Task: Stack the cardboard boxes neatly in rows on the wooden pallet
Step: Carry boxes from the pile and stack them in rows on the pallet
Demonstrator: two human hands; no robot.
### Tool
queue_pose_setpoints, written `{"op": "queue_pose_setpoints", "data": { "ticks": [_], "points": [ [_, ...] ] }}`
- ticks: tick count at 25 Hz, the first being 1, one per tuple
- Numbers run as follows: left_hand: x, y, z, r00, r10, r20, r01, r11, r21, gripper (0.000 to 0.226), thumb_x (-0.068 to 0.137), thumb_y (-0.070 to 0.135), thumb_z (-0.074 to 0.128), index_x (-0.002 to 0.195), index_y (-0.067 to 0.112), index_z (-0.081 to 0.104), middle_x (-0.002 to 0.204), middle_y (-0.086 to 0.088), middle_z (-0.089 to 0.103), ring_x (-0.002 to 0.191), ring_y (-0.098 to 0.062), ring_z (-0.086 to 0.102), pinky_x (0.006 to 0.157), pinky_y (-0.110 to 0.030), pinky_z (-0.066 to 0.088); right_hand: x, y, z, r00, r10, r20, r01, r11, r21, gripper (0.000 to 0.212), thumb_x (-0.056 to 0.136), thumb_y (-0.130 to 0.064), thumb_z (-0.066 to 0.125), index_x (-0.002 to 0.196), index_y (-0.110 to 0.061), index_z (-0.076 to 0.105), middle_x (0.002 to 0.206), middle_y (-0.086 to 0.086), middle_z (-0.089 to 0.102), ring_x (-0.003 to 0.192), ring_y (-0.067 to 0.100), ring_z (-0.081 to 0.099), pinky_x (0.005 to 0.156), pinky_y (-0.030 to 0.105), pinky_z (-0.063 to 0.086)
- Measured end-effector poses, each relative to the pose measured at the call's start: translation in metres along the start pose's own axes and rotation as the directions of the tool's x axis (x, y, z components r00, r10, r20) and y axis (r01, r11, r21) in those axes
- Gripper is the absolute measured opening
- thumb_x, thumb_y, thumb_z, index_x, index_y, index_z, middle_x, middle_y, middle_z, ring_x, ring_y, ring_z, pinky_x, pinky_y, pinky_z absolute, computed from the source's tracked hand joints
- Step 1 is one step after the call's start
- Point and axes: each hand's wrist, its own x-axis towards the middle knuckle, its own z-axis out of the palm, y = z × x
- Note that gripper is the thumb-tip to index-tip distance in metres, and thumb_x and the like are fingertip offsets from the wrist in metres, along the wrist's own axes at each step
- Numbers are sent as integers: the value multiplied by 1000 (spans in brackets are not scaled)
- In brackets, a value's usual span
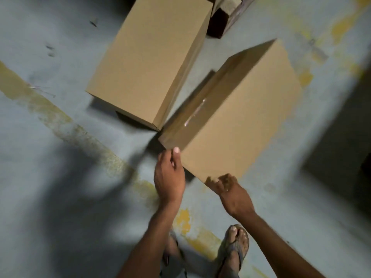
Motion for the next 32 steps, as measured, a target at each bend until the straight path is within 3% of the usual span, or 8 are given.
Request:
{"op": "queue_pose_setpoints", "data": {
  "ticks": [2,5,7,12,15,22,29,32],
  "points": [
    [-25,0,4,994,-1,111,-1,1000,15,53,102,61,38,91,24,75,92,8,74,89,-17,64,72,-30,42,-9,-11,-15,988,129,-81,-88,917,388,91,83,-91,19,124,-18,52,130,7,64,116,33,61,94,40,46],
    [-29,-12,21,967,76,242,-90,995,49,43,94,61,49,97,25,73,93,7,74,90,-19,67,81,-40,54,-13,-18,-24,971,232,-51,-140,730,669,96,90,-83,37,159,-19,21,158,4,42,145,32,41,113,43,35],
    [-5,-13,39,973,138,185,-159,982,98,38,93,48,59,120,22,68,117,-4,70,109,-30,63,95,-43,49,-8,-9,-21,966,242,-88,-113,706,699,105,87,-83,48,164,-28,3,169,-2,23,153,28,30,123,44,28],
    [82,2,86,942,-101,321,0,954,299,79,98,62,47,157,12,34,157,-16,44,144,-34,41,115,-42,31,8,21,-15,959,229,-168,-33,677,736,96,82,-67,61,158,-32,16,156,-9,44,137,22,49,115,48,41],
    [83,18,86,830,-165,532,-46,932,361,72,99,62,49,150,11,44,152,-17,49,139,-36,47,111,-42,39,9,45,-22,957,244,-159,-18,594,804,70,96,-41,63,154,-35,24,145,-12,52,124,18,54,108,45,44],
    [8,146,54,762,-17,648,-208,940,270,75,94,60,60,146,12,36,151,-8,48,136,-32,49,111,-44,42,-48,109,-132,959,282,-10,-115,422,899,47,88,-29,77,130,-31,56,116,-3,73,107,23,68,84,42,57],
    [-97,284,-19,812,-33,582,-255,878,405,86,90,69,58,148,8,40,152,-14,49,136,-35,49,110,-44,43,-182,113,-283,965,264,-7,-113,436,893,14,90,-30,73,102,-26,68,91,1,72,77,15,64,65,31,49],
    [-155,314,-71,822,-56,566,-168,927,336,91,85,70,64,146,9,37,147,-12,52,130,-34,54,107,-47,47,-256,123,-316,974,224,-7,-96,444,891,20,89,-27,76,103,-32,62,100,-3,71,87,16,66,72,33,53]
  ]
}}
